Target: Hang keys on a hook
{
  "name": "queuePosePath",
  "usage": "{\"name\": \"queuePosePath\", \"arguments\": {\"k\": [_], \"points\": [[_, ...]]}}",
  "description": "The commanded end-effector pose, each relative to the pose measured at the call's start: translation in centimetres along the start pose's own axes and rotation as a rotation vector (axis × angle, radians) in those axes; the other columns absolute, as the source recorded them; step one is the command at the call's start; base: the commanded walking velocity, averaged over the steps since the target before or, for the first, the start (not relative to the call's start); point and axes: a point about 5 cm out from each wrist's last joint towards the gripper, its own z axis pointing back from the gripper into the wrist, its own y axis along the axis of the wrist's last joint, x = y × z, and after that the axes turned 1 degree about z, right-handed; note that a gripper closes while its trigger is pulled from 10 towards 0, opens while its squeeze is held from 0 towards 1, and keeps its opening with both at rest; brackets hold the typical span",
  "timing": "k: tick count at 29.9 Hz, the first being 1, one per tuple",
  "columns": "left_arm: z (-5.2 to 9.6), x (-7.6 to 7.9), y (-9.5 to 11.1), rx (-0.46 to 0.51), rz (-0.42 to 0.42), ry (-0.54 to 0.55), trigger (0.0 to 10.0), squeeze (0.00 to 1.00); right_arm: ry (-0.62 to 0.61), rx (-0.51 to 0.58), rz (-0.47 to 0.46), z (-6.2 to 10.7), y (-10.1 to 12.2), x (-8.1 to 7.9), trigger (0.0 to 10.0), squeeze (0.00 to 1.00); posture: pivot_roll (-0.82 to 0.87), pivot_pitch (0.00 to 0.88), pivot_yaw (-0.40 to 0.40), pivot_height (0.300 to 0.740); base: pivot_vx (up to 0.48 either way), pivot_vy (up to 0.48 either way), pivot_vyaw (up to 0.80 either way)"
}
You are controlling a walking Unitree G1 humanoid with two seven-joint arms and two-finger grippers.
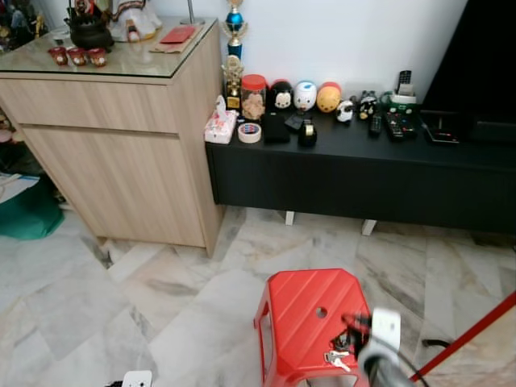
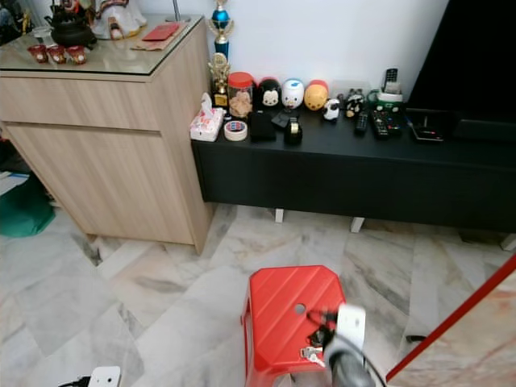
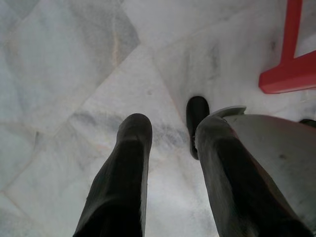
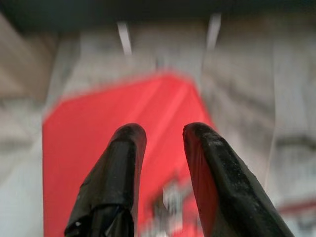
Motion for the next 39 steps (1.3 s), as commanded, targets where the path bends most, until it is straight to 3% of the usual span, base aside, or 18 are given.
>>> {"name": "queuePosePath", "arguments": {"k": [1,4,6,14,24,39], "points": [[0.1,-0.4,-0.4,-0.006,-0.007,0.005,10.0,0.00,-0.015,0.036,0.017,0.2,0.1,0.5,10.0,0.00,0.05,0.000,-0.015,0.740,0.000,0.000,0.00],[0.1,-0.4,-0.2,-0.001,-0.007,0.004,10.0,0.00,-0.009,0.092,0.029,0.0,1.1,0.3,10.0,0.00,0.05,0.000,-0.016,0.740,0.000,0.000,0.00],[0.0,-0.3,0.2,0.015,-0.006,0.004,10.0,0.00,0.005,0.212,0.058,0.0,2.9,0.0,10.0,0.00,0.05,0.000,-0.019,0.740,0.000,0.000,0.00],[0.0,-0.2,0.4,0.034,-0.008,0.003,10.0,0.00,-0.008,0.395,0.091,1.6,4.3,-0.3,10.0,0.00,0.05,0.000,-0.024,0.740,0.000,0.000,0.00],[0.0,0.1,0.4,0.040,-0.016,0.001,10.0,0.00,-0.022,0.437,0.094,3.2,4.7,-0.4,10.0,0.00,0.05,0.000,-0.028,0.740,0.000,0.000,0.00],[0.1,0.1,0.0,0.026,-0.018,0.000,10.0,0.00,-0.046,0.408,0.103,2.5,5.9,0.2,10.0,0.00,0.05,0.000,-0.023,0.740,0.000,0.000,0.00]]}}
